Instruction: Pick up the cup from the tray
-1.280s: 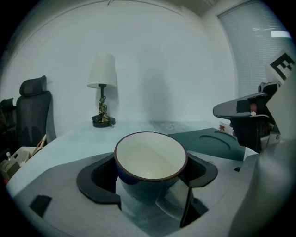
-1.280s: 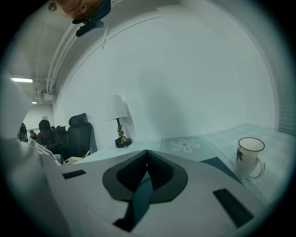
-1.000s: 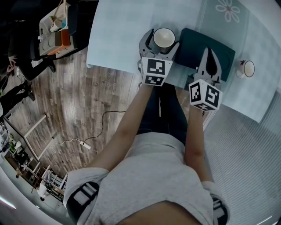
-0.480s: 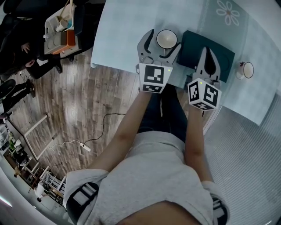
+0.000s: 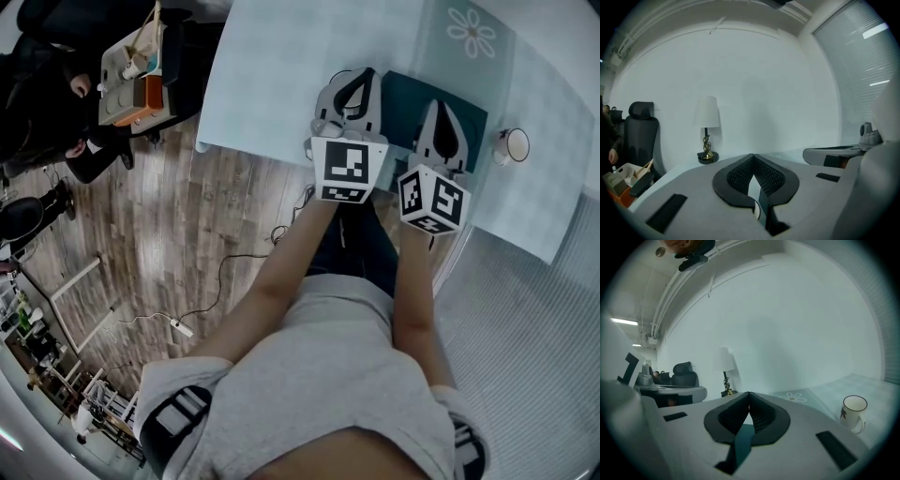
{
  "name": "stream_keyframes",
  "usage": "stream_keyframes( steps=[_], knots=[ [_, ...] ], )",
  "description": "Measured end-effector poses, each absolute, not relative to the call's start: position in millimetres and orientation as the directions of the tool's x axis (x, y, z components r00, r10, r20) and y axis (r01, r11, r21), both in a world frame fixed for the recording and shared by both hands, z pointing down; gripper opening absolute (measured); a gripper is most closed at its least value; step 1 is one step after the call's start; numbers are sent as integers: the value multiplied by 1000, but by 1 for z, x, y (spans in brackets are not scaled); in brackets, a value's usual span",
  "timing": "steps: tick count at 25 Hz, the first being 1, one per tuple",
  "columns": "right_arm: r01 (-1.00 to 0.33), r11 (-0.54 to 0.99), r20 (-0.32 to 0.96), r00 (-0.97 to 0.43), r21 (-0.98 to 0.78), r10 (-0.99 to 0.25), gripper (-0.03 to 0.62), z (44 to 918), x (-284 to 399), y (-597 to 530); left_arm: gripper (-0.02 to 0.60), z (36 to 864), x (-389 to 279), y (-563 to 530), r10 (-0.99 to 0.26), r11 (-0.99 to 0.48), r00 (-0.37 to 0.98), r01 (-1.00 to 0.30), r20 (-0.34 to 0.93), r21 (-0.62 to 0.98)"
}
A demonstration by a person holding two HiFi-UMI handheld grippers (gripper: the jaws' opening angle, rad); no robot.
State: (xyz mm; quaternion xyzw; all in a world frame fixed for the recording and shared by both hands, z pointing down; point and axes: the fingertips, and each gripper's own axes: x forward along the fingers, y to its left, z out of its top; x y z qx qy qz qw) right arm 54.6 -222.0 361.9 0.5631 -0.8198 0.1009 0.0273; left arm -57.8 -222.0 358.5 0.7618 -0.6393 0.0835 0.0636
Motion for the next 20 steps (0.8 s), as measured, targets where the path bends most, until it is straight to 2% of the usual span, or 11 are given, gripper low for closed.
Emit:
stream_keyframes(
  steps=[20],
  knots=[
    [-942,318,155,-331,-104,-931,6,348,71,-230,8,352,-35,-232,-950,-227,216,-974,224,-23]
  ],
)
